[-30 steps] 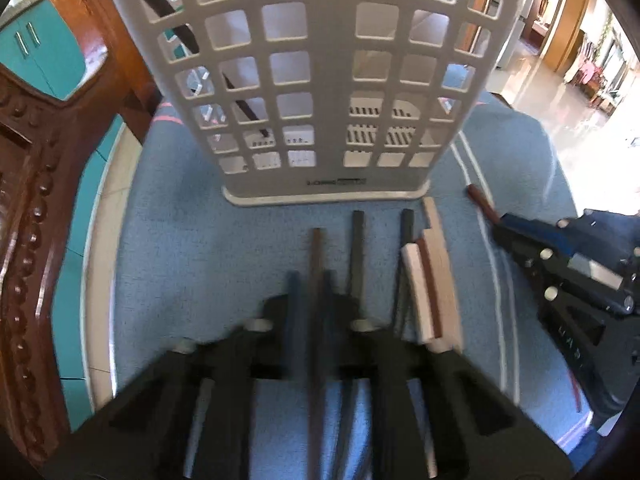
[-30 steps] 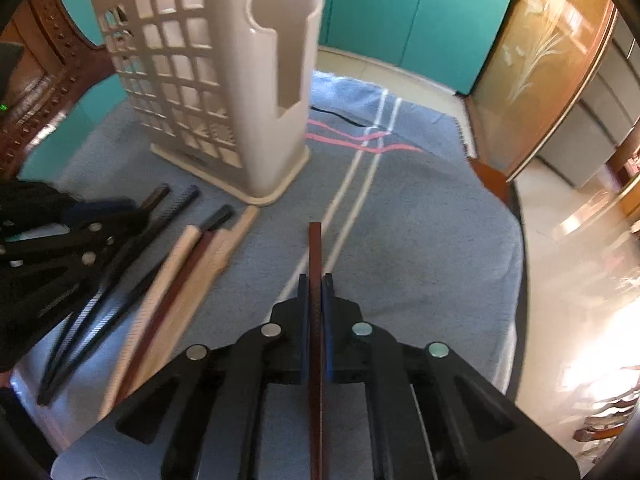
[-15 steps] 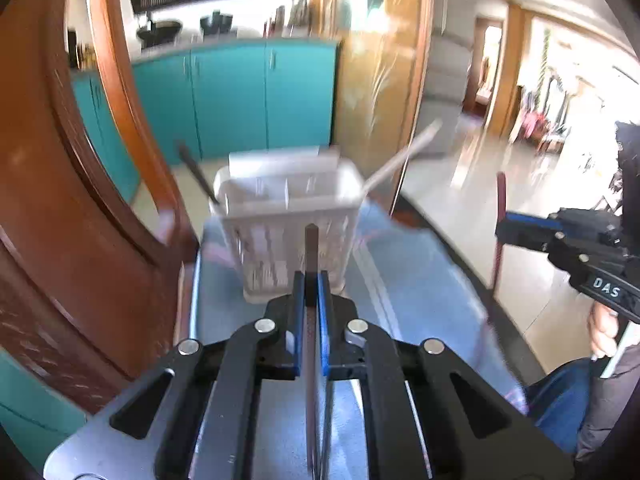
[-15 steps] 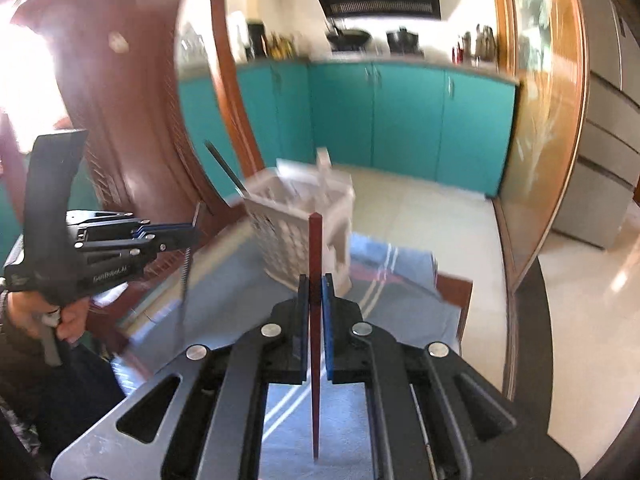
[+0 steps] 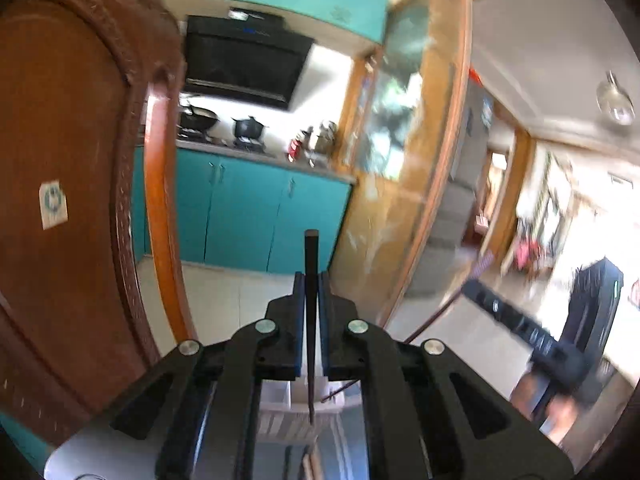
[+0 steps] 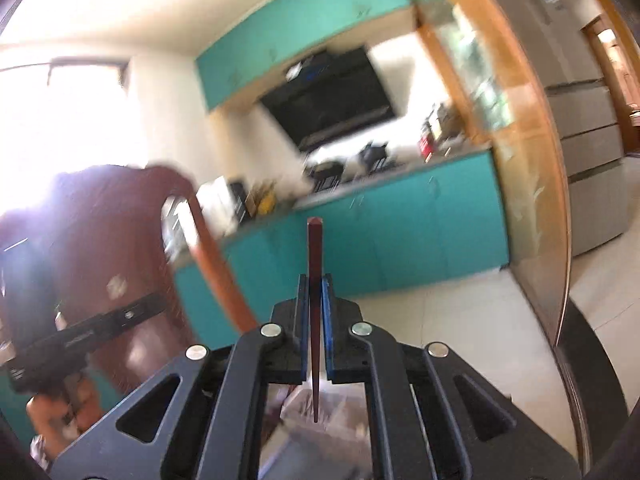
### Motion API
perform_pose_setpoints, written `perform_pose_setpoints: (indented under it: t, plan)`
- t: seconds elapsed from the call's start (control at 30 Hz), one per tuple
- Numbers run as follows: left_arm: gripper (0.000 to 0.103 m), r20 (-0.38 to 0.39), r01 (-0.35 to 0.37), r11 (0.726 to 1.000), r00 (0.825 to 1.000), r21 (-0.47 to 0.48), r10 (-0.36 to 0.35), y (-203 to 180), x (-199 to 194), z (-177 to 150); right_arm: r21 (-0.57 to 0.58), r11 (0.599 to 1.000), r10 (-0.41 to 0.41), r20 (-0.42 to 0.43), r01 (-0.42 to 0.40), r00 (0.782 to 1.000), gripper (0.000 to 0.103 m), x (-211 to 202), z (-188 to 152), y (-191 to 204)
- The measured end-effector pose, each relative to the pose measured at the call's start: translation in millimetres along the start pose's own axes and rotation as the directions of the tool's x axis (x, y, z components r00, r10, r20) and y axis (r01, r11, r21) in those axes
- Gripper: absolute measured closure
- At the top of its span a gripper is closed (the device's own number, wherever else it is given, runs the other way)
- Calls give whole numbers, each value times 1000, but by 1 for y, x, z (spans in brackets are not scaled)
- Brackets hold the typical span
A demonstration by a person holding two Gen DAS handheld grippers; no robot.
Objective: Organize utensils
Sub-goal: 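Carry both chopsticks over the holder while the right gripper opens to drop its chopstick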
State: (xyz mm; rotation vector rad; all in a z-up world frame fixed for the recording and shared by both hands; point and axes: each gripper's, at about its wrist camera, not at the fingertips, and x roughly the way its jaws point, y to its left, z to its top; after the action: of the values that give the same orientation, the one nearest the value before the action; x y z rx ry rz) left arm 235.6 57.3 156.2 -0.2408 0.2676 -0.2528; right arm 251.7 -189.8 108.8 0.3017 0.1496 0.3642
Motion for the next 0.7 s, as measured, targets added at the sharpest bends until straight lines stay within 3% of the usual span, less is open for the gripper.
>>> perform_pose_setpoints:
  t: [0.13, 0.27, 0.37, 0.5, 0.63, 0.7]
  plan:
    - [96, 22, -55, 996, 998, -67, 57, 18, 36, -3, -120, 990, -91, -110, 78, 990, 96, 39, -39, 7]
    - [96, 34, -113, 991, 993, -69, 116, 21, 55, -10, -186, 980, -111, -183, 76, 977, 96, 59, -67, 8]
    - [96, 47, -185, 982, 981, -33, 186, 18, 70, -22, -223, 972, -115, -190, 71, 975, 96, 59, -76, 12]
    - [96, -27, -221, 975, 975, 9, 221, 15, 100, -43, -235, 969, -122, -204, 73, 971, 95, 52, -78, 9]
    - [96, -84, -228, 972, 969, 46, 232, 12, 114, -62, -228, 971, -104, -162, 66, 981, 84, 29, -62, 8]
    - [96, -85, -232, 971, 968, 62, 237, 9, 112, -68, -220, 975, -56, -141, 24, 988, 77, 9, -55, 9]
